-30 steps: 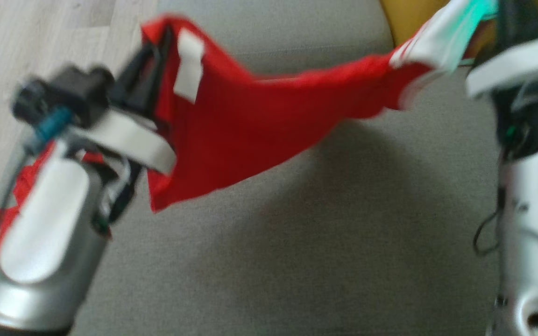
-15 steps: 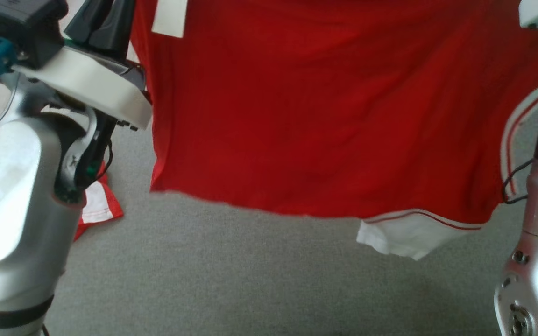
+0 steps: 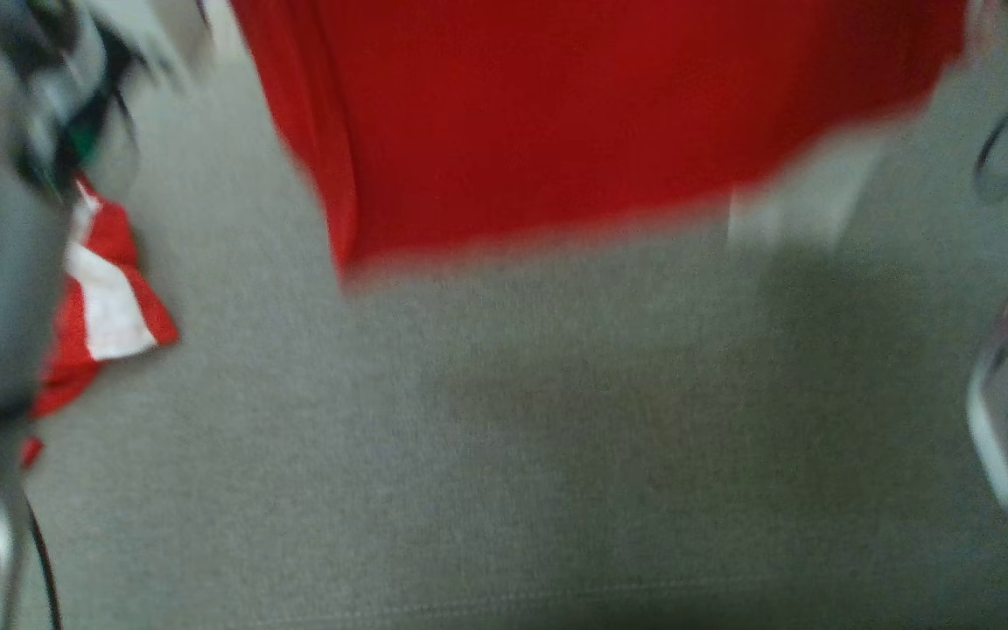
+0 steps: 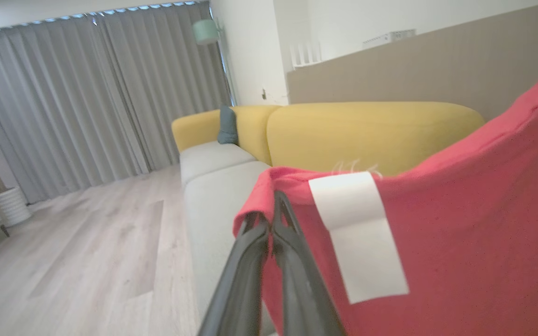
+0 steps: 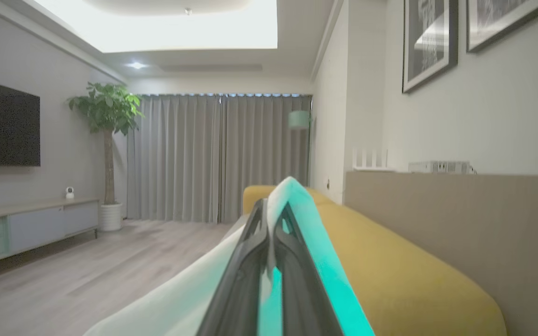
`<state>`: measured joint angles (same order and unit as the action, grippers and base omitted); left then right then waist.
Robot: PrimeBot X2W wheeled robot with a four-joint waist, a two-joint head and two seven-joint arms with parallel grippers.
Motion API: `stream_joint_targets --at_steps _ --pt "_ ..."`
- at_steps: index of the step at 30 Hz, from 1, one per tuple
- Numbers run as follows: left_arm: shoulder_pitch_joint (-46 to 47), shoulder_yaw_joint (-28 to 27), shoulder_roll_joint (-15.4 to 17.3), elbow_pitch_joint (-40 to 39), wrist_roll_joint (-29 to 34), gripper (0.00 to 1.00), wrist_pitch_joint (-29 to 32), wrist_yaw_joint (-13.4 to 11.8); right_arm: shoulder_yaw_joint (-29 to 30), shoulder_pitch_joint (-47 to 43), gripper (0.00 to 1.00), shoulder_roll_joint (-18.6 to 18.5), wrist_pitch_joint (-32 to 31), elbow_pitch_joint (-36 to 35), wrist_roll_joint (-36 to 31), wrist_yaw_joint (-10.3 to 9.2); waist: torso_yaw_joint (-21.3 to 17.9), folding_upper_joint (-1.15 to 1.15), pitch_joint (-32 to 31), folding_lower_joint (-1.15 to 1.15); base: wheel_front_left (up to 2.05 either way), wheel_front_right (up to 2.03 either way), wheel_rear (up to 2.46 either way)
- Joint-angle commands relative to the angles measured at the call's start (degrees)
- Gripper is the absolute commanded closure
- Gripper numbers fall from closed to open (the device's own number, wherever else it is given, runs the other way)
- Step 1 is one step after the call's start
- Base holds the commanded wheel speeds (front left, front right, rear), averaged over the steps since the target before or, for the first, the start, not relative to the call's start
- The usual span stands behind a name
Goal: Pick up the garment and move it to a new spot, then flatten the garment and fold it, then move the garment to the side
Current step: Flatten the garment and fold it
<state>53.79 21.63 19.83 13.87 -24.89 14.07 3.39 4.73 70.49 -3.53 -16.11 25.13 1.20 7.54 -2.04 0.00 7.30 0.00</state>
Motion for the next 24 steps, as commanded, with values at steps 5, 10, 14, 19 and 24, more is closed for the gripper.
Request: stream_joint_targets --at_steps 5,10,14,19,24 --pt "19.9 -2.7 1.6 11.0 6.0 1.0 -9.0 -0.8 1.8 18.2 1.0 0.7 12.4 8.7 -5.2 -0.05 -0.4 0.0 13.3 0.0 0.0 0.0 0.0" --pt "30.0 -2.0 -0.9 22.5 9.8 1.0 -20.3 -2.6 5.9 25.5 1.0 0.7 22.4 19.5 -7.2 -0.05 0.2 0.0 16.0 0.0 0.0 0.0 0.0" --pt "31.5 0.4 -2.7 29.9 11.3 1.0 -25.8 -1.1 5.8 25.1 1.0 0.7 26.6 27.9 -7.1 -0.05 0.4 0.0 17.0 0.0 0.0 0.0 0.0" --pt "28.9 1.7 -5.0 35.5 11.1 1.0 -28.6 0.4 6.0 21.4 1.0 0.7 29.1 35.9 -6.3 -0.05 1.1 0.0 18.1 0.0 0.0 0.0 0.0" --pt "22.2 2.7 -7.1 35.4 11.5 1.0 -29.0 1.0 3.4 15.1 1.0 0.7 30.3 42.6 -4.6 -0.05 2.1 0.0 18.0 0.0 0.0 0.0 0.0"
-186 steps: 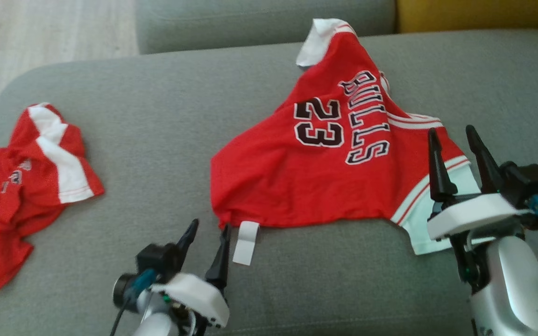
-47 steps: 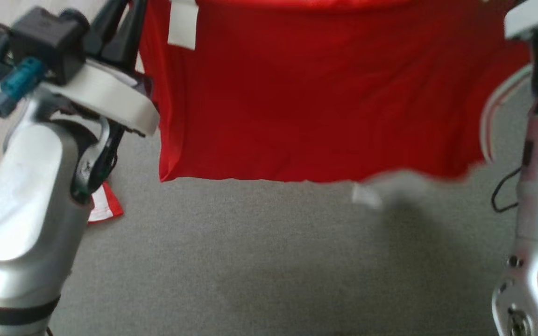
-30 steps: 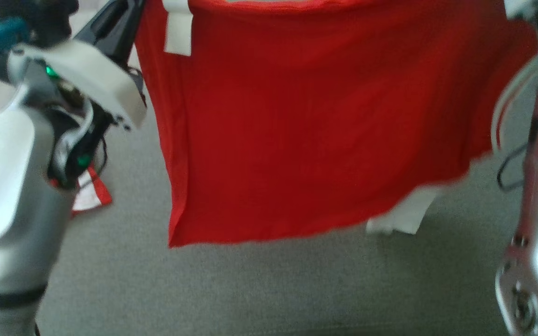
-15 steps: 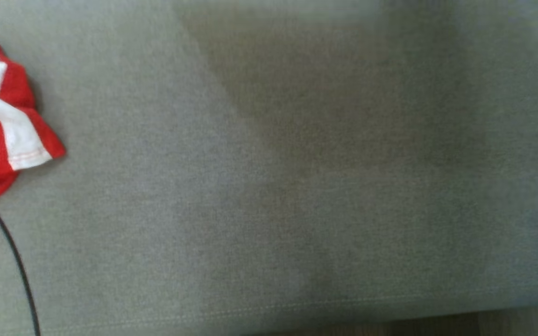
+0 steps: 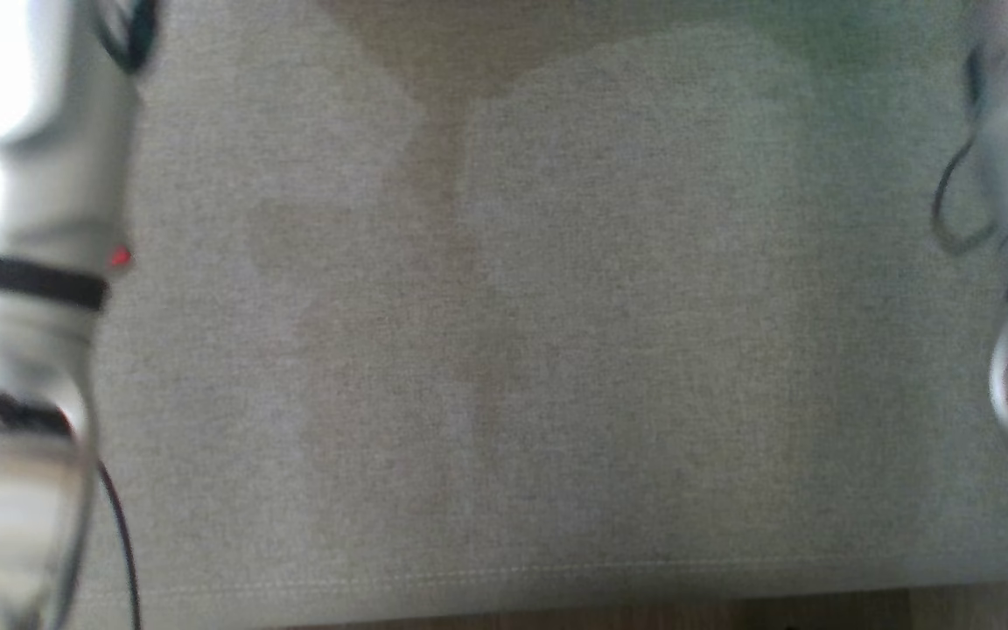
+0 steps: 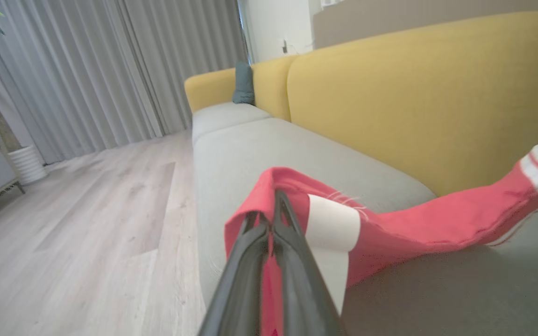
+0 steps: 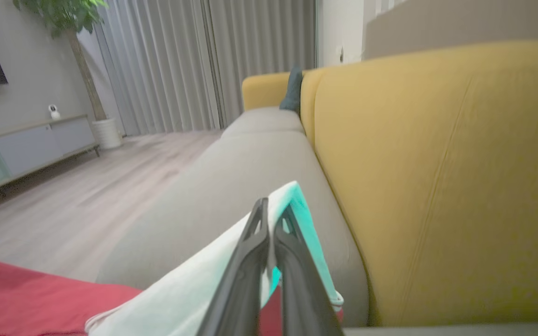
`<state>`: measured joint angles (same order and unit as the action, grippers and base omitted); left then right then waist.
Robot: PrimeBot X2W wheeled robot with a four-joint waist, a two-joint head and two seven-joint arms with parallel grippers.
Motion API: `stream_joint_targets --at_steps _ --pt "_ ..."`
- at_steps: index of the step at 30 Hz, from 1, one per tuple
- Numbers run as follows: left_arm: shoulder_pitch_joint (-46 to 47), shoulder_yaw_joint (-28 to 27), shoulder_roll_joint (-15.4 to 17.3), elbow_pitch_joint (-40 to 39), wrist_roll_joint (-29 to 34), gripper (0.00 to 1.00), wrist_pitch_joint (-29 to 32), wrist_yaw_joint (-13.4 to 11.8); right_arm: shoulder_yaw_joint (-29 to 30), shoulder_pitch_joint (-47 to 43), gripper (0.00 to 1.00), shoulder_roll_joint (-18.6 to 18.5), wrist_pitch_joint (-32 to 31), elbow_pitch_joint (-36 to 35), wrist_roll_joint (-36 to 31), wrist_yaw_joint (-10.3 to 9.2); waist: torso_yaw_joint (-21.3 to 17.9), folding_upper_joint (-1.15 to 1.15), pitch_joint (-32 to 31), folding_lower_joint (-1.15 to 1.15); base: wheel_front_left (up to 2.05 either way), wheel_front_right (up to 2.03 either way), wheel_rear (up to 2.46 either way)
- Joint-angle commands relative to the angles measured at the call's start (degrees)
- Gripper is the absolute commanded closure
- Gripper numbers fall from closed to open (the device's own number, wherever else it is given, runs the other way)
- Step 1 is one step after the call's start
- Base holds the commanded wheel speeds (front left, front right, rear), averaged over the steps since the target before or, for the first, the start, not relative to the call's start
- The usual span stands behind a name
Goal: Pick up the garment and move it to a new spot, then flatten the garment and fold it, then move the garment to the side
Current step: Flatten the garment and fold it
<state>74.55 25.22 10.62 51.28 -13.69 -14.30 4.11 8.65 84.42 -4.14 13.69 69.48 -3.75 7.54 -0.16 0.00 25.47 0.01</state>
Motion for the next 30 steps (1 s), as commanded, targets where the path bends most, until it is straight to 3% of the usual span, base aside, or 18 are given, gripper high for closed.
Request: stream_joint_targets --at_steps 1,7,14,24,30 --pt "-0.4 -0.8 1.7 -2.7 0.4 1.0 -0.7 0.4 -1.2 -0.3 1.0 1.3 0.6 -0.6 0.6 -0.05 0.4 0.0 -0.4 -0.01 0.0 0.0 0.0" --pt "-13.5 2.6 0.9 -5.2 3.5 1.0 -0.7 1.0 -5.4 -10.9 1.0 1.3 0.3 3.2 2.5 -0.05 1.0 0.0 -4.6 -0.01 0.0 0.0 0.0" --pt "-31.0 10.9 2.2 -7.1 9.2 1.0 -0.7 1.9 -11.4 -24.4 1.0 1.2 -9.0 4.3 5.1 -0.05 0.2 0.0 -13.2 -0.01 0.0 0.0 0.0" --pt "-42.0 12.6 4.4 -9.3 9.5 1.0 -0.7 0.5 -21.6 -33.7 1.0 0.4 -19.3 4.4 12.1 -0.05 -1.5 0.0 -20.7 -0.01 0.0 0.0 0.0" --pt "-46.6 13.3 5.9 -11.2 9.7 1.0 -0.7 -0.2 -29.7 -39.0 1.0 -2.7 -28.7 0.2 19.8 -0.05 -2.2 0.0 -23.9 -0.01 0.0 0.0 0.0"
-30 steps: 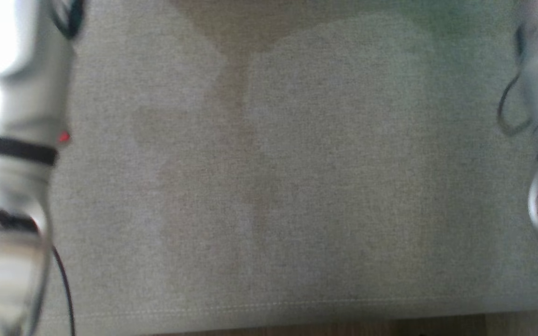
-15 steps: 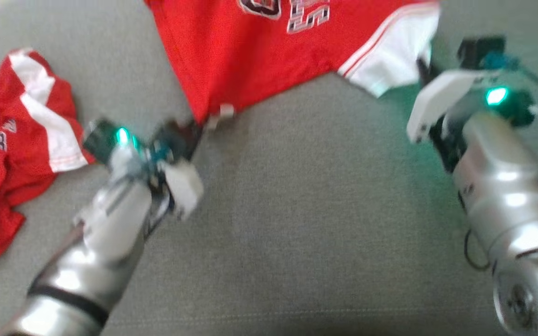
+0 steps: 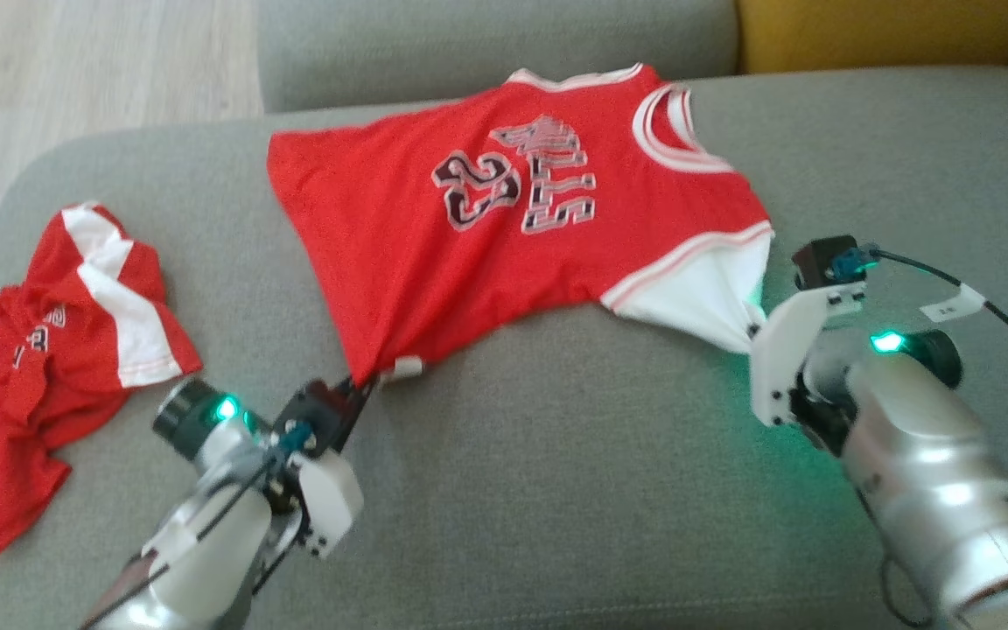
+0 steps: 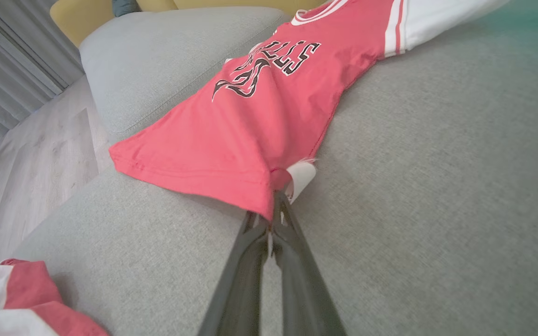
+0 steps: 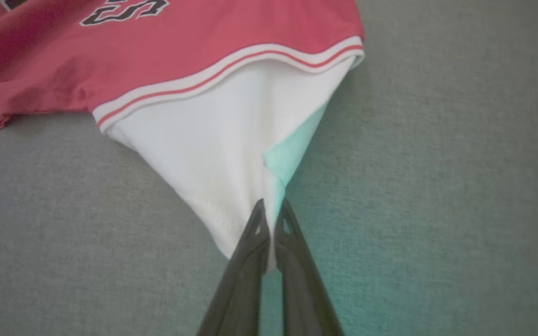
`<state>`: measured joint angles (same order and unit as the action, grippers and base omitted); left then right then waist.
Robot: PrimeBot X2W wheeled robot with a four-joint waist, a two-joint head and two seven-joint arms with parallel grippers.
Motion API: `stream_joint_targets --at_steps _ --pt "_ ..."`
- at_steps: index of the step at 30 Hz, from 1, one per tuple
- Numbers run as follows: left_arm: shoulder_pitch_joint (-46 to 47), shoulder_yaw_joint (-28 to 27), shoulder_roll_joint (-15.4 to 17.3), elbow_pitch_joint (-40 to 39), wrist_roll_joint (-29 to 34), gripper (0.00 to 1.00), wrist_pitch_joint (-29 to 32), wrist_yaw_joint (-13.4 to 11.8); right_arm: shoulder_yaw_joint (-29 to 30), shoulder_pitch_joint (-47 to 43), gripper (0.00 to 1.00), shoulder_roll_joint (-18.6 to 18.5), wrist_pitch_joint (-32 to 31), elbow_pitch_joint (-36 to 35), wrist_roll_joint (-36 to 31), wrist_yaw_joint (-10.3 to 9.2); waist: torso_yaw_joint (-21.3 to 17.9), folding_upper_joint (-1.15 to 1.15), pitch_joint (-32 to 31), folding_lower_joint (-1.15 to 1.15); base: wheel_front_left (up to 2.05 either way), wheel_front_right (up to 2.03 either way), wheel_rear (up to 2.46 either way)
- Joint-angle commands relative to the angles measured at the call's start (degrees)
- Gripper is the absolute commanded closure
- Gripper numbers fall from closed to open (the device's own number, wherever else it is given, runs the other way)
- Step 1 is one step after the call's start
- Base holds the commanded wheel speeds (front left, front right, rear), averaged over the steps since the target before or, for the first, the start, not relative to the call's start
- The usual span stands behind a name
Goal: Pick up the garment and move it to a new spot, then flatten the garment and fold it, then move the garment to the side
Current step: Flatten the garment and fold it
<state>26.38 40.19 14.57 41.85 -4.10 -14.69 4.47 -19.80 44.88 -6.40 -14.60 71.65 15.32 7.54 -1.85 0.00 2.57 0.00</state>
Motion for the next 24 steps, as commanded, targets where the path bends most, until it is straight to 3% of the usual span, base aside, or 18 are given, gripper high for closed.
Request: stream_joint_targets --at_steps 1,5,12,18,24 --pt "0.8 -1.6 2.2 -2.0 0.0 1.0 -0.3 -0.6 -2.6 -0.4 1.0 -1.5 -2.2 -3.4 2.4 -0.05 -0.6 0.0 -1.5 0.0 0.0 0.0 0.0" --pt "-2.1 -1.2 3.1 -3.1 0.0 1.0 -0.3 -0.9 -8.2 -4.0 1.0 -7.2 -10.1 -11.4 9.6 -0.05 -0.9 0.0 -2.8 0.0 0.0 0.0 0.0" --pt "-6.3 -0.5 4.7 -4.7 -0.6 1.0 -0.3 -0.8 -14.5 -10.8 1.0 -20.6 -23.5 -29.2 22.1 -0.05 -0.3 0.0 -4.0 0.0 0.0 0.0 0.0" --pt "-9.9 1.1 6.1 -7.7 -1.5 1.0 1.5 0.2 -14.7 -16.9 1.0 -29.6 -33.4 -42.0 30.3 -0.05 0.9 0.0 -4.9 0.0 0.0 0.0 0.0" --pt "-13.5 1.9 9.4 -13.8 -3.1 1.0 5.9 1.1 -11.9 -22.5 1.0 -34.9 -41.4 -51.3 35.9 -0.05 1.9 0.0 -5.8 0.0 0.0 0.0 0.0"
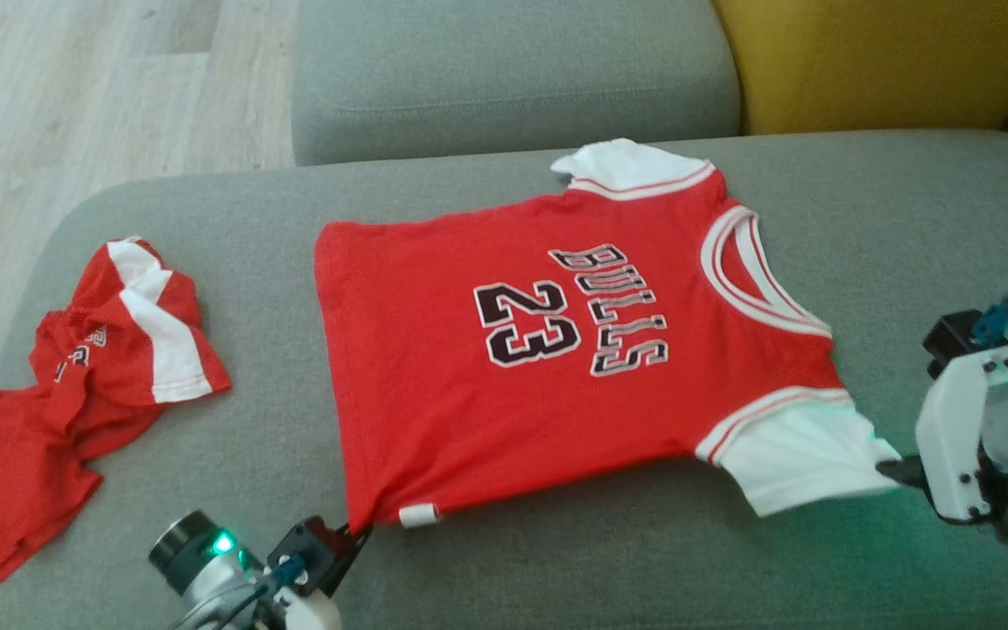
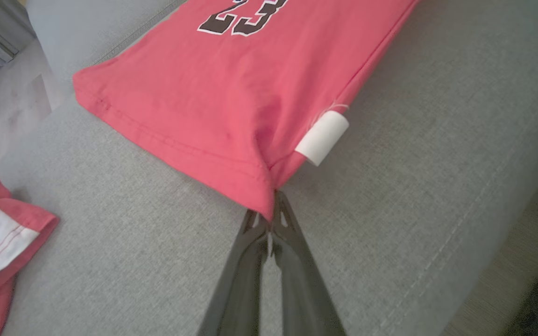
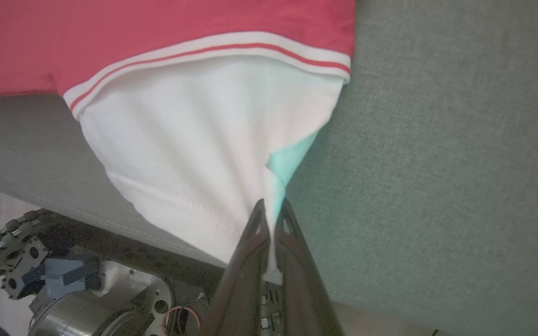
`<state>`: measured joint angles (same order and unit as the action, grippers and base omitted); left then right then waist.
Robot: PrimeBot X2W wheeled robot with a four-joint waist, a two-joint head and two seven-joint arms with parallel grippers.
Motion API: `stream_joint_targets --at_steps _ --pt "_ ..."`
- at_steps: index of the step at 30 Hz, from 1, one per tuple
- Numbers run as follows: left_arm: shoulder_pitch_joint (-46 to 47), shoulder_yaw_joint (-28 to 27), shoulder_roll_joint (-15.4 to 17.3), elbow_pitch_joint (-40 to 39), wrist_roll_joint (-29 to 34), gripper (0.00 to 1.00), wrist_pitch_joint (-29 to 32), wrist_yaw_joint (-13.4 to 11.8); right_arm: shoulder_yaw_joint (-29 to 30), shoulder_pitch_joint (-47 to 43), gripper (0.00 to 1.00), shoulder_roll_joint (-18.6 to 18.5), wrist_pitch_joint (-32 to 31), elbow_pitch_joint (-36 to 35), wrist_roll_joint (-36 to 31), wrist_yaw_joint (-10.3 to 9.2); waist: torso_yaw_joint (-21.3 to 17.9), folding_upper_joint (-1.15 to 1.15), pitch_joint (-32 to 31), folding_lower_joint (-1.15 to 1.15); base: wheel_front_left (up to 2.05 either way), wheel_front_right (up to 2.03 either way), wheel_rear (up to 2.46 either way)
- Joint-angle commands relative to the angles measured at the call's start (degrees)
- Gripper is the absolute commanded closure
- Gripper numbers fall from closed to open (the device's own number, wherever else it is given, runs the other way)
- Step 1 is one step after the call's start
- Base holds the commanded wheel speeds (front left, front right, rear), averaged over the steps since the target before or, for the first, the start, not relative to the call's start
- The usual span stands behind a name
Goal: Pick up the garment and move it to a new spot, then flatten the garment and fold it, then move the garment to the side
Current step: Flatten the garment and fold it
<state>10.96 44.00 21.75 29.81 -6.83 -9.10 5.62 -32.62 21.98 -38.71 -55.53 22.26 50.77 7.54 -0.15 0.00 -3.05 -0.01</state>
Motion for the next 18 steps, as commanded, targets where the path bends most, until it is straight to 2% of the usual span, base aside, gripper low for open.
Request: stream_joint_targets --at_steps 1,8,13,18 --pt "1.3 -1.9 2.9 -3.0 -0.7 1.0 1.1 0.1 1.7 -0.4 1.0 -3.1 -1.4 -3.1 1.0 -0.05 0.3 0.0 -0.4 0.01 0.0 0.0 0.0" --pt "-3.1 -0.4 7.8 -12.1 -2.9 1.0 6.8 0.9 5.4 -6.2 1.0 -6.2 -9.5 -10.0 3.4 -0.05 0.9 0.0 -1.3 0.01 0.0 0.0 0.0" --pt "-5.2 0.6 10.1 -17.2 -3.9 1.0 9.6 1.2 8.1 -9.1 1.0 -7.2 -13.8 -13.5 4.5 -0.05 0.9 0.0 -1.5 0.01 0.0 0.0 0.0" --pt "-6.2 0.7 12.1 -21.9 -4.8 1.0 12.2 1.2 11.1 -10.9 1.0 -7.4 -16.0 -17.0 2.3 -0.05 1.0 0.0 -1.1 0.01 0.0 0.0 0.0"
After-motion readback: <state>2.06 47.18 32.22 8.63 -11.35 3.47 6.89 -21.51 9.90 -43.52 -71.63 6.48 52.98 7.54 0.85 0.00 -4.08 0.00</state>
